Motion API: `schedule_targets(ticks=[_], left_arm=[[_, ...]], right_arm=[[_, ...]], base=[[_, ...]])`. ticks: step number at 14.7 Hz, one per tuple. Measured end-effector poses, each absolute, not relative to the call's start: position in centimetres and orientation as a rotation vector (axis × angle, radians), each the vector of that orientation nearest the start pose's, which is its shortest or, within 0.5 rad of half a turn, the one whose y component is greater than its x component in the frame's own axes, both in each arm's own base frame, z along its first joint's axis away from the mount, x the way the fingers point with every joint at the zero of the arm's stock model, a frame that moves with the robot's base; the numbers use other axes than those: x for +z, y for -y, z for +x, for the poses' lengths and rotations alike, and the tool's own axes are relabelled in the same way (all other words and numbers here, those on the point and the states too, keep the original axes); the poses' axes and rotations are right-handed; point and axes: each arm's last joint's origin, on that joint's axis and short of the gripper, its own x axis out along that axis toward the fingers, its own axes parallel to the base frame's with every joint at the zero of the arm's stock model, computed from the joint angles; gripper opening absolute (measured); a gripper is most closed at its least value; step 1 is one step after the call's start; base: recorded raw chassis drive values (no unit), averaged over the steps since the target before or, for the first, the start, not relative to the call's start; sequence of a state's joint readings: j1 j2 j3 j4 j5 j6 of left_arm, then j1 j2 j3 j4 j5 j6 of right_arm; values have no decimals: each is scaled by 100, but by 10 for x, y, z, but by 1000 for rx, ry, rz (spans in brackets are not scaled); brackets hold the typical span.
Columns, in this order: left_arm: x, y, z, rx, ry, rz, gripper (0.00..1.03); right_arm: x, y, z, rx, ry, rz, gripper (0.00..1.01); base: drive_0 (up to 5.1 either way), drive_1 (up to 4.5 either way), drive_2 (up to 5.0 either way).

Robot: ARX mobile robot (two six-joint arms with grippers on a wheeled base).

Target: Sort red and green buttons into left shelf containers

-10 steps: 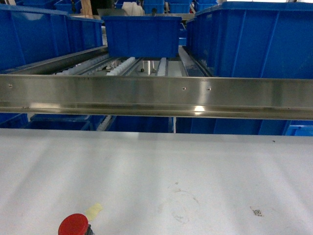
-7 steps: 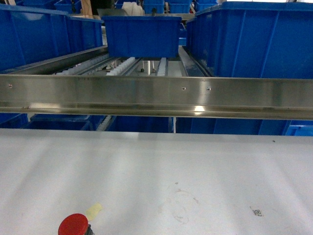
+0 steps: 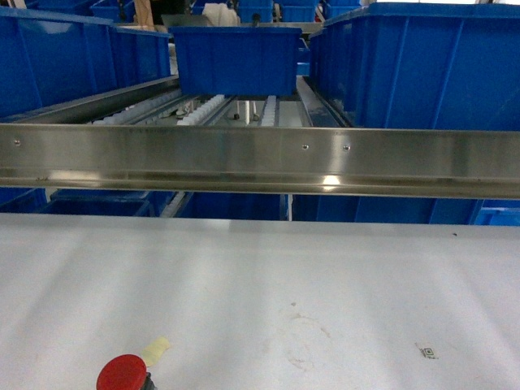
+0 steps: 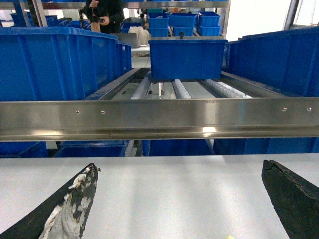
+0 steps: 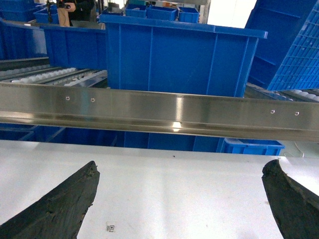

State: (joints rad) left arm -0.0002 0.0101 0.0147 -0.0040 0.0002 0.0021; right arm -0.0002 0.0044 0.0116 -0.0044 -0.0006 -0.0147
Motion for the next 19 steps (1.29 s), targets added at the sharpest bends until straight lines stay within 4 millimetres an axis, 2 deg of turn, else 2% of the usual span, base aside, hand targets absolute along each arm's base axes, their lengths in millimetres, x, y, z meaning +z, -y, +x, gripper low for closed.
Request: schedule_targets(ticks=[3, 4, 5, 6, 7, 9, 11, 13, 14, 18, 19], left_arm=[[168, 0, 97, -2, 3, 2, 98], [174, -7, 103, -30, 53, 13, 98], [172, -19, 112, -29, 18, 8, 98], [168, -29, 140, -150, -58, -22, 98], [171, -28, 153, -190, -60, -22, 98], [172, -21, 180, -254, -112, -39, 98], [169, -7, 199, -336, -140, -65, 98], [156, 11, 219, -390, -231, -78, 98], [143, 15, 221, -398, -304, -81, 98], [145, 15, 221, -393, -283, -70, 98], [146, 15, 221, -394, -283, -70, 98]], right_arm=[[168, 0, 98, -4, 12, -15, 98], [176, -5, 108, -26, 67, -2, 98], [173, -5, 124, -100, 40, -3, 98], [185, 11, 165, -268, 88, -31, 98], [187, 22, 181, -325, 97, -36, 98], [172, 48, 205, -427, 14, -42, 98], [158, 65, 215, -473, -56, -32, 98], [147, 72, 221, -494, -102, -21, 98], [143, 72, 220, -497, -137, -21, 98], [143, 72, 221, -507, -114, -20, 98], [136, 74, 225, -520, -118, -19, 98]], base=[[0, 0, 0], [0, 0, 0], [0, 0, 0], [0, 0, 0], [0, 0, 0], [0, 0, 0], [0, 0, 0], [0, 0, 0], [0, 0, 0], [0, 0, 0], [0, 0, 0]])
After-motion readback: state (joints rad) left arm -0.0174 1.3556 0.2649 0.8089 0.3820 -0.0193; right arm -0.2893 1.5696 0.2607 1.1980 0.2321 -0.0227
